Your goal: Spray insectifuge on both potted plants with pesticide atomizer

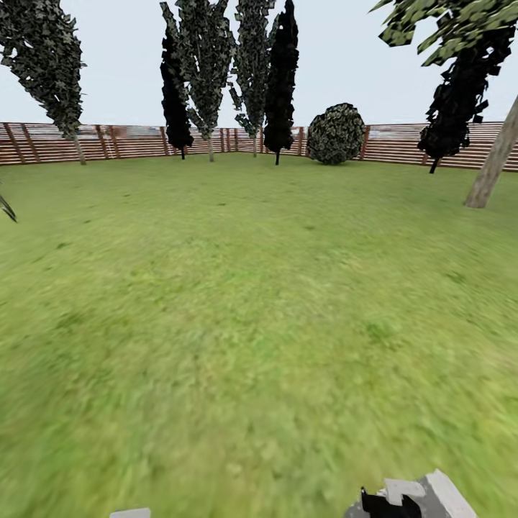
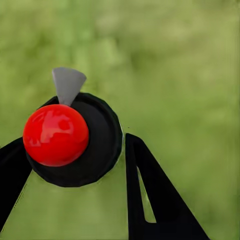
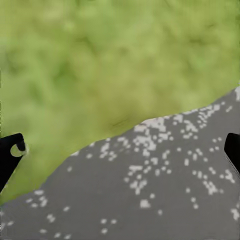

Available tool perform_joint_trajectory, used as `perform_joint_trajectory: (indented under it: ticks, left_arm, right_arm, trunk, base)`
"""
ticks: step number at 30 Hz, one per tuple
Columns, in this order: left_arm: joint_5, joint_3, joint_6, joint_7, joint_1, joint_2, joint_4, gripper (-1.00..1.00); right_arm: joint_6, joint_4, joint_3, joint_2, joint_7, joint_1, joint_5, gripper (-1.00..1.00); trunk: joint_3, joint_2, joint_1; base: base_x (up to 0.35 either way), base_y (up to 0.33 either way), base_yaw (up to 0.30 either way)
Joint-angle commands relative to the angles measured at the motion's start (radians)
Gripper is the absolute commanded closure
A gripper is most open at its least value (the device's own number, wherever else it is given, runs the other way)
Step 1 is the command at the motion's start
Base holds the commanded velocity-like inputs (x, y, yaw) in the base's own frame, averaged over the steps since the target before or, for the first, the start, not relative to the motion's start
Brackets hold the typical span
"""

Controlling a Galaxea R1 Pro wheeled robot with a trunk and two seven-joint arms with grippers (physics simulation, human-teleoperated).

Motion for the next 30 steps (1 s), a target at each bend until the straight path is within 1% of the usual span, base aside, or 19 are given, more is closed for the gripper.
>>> perform_joint_trajectory:
  ticks: [1,6,30]
  left_arm:
    - [-0.01,0.006,-0.003,0.003,-0.001,0.0,0.001,1.0]
    - [-0.01,0.006,-0.003,0.003,-0.001,0.0,0.001,1.0]
    - [-0.01,0.006,-0.003,0.003,-0.001,0.003,0.001,1.0]
  right_arm:
    - [-0.003,0.001,0.009,0.0,-0.002,-0.001,-0.01,-1.0]
    - [-0.003,0.001,0.009,0.001,-0.002,0.0,-0.01,-1.0]
    - [-0.002,0.001,0.009,0.001,-0.002,-0.001,-0.01,-1.0]
  trunk:
    - [-0.001,0.0,0.0]
    - [-0.001,0.0,0.0]
    - [-0.001,0.0,0.0]
  base:
    - [0.34,0.0,0.081]
    - [0.34,0.0,0.233]
    - [0.34,0.0,0.278]
